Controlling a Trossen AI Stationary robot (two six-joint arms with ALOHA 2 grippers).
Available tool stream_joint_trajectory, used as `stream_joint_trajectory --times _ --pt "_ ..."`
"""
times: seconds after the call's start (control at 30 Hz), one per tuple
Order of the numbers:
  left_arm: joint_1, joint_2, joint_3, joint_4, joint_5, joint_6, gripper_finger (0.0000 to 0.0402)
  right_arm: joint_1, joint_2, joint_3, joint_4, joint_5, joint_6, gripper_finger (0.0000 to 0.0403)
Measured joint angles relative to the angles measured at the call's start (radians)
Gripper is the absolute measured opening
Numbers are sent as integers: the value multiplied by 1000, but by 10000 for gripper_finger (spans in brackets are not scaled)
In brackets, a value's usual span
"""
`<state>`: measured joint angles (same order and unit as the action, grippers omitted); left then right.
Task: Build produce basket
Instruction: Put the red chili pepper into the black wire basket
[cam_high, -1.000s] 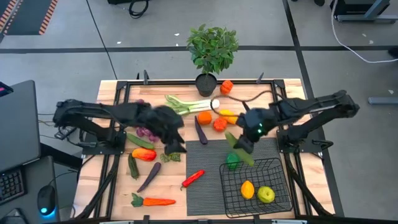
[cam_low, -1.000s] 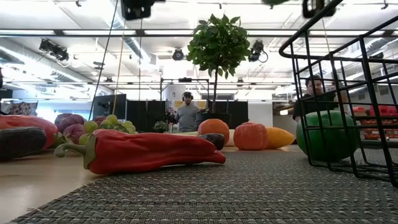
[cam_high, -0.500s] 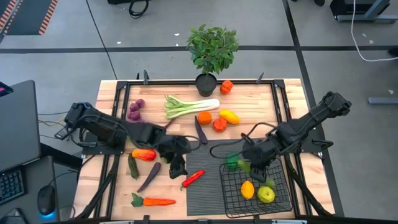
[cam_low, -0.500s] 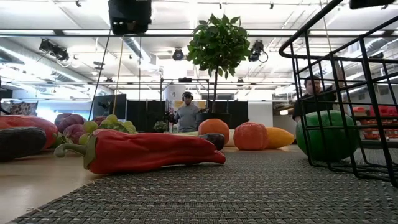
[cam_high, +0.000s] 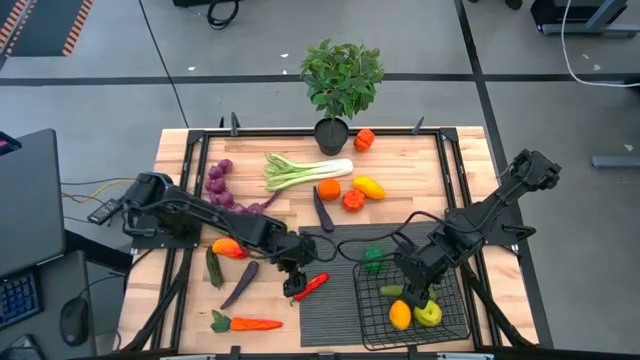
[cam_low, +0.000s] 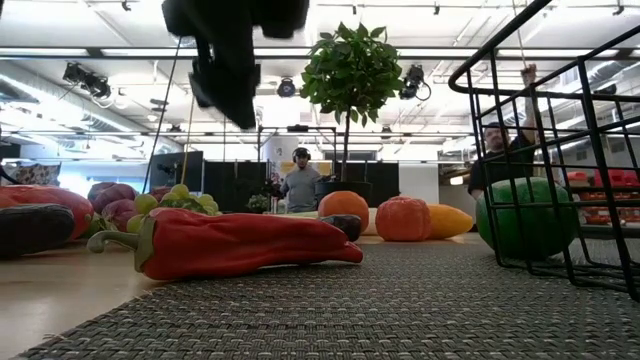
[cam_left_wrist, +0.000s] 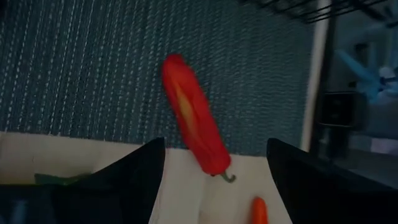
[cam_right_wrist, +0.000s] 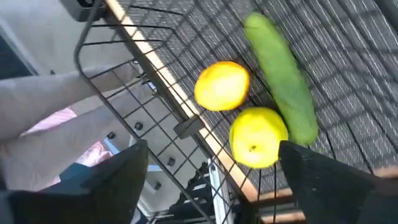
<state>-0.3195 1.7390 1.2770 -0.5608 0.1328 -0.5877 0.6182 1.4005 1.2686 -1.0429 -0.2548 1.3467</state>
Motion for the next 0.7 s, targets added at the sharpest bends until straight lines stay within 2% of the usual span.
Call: stream_joint_trajectory --times 0.13,0.37,0.6,0.7 --pt "-6 52 0 38 3 24 286 17 0 0 7 78 41 376" --pt "-13 115 0 130 2 -31 286 28 0 0 10 268 35 359" --pt "-41 141 2 150 -2 -28 286 -25 0 0 16 494 -96 352" --pt "-53 166 1 160 -30 -23 286 -76 0 0 25 515 -161 352"
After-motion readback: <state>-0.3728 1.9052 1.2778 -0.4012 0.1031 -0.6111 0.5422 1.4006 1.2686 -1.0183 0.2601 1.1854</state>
